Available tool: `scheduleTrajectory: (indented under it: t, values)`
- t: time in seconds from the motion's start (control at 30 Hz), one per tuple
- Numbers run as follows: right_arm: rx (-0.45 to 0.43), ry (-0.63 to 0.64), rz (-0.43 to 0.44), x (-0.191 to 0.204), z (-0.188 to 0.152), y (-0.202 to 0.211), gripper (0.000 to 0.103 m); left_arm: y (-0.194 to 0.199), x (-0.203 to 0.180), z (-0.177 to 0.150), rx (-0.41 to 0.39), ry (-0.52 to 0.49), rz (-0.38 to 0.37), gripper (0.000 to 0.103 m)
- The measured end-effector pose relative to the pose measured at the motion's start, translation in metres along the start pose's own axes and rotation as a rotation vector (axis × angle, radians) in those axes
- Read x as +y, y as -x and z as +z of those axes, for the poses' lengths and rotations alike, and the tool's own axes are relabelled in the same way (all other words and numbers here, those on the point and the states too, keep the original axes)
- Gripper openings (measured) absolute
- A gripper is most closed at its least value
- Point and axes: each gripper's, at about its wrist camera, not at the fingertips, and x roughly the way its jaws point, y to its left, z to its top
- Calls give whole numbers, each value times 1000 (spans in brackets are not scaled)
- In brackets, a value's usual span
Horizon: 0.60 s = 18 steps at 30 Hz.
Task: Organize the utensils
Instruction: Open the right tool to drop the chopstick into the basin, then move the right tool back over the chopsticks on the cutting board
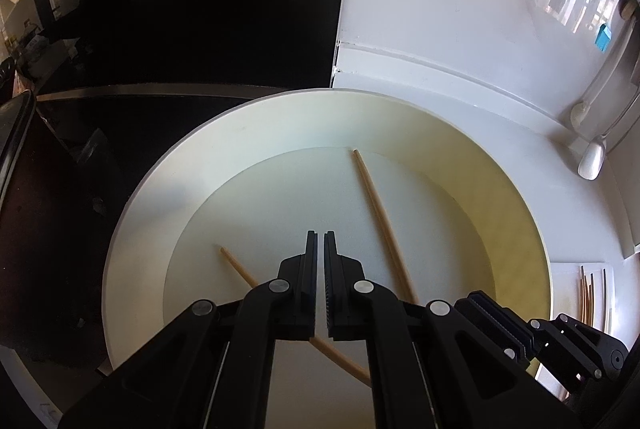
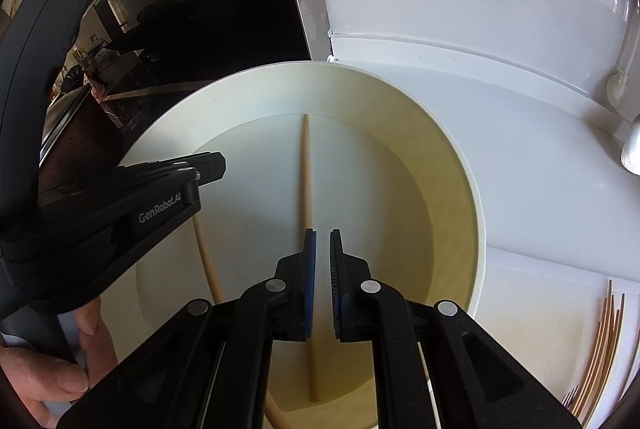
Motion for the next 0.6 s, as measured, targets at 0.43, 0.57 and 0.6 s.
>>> scheduleTrajectory:
  t: [0.43,0.57,0.6]
  values:
    - [-47,-19,-28,-2,5,22,50,22,18,-6,-16,17,48,26]
    - [-53,-26,-35,-3,3,32,53,37,24,-10,-33,18,64,43]
    - [-56,-26,-38,-3,2,35,53,40,25,-11,-36,17,68,51]
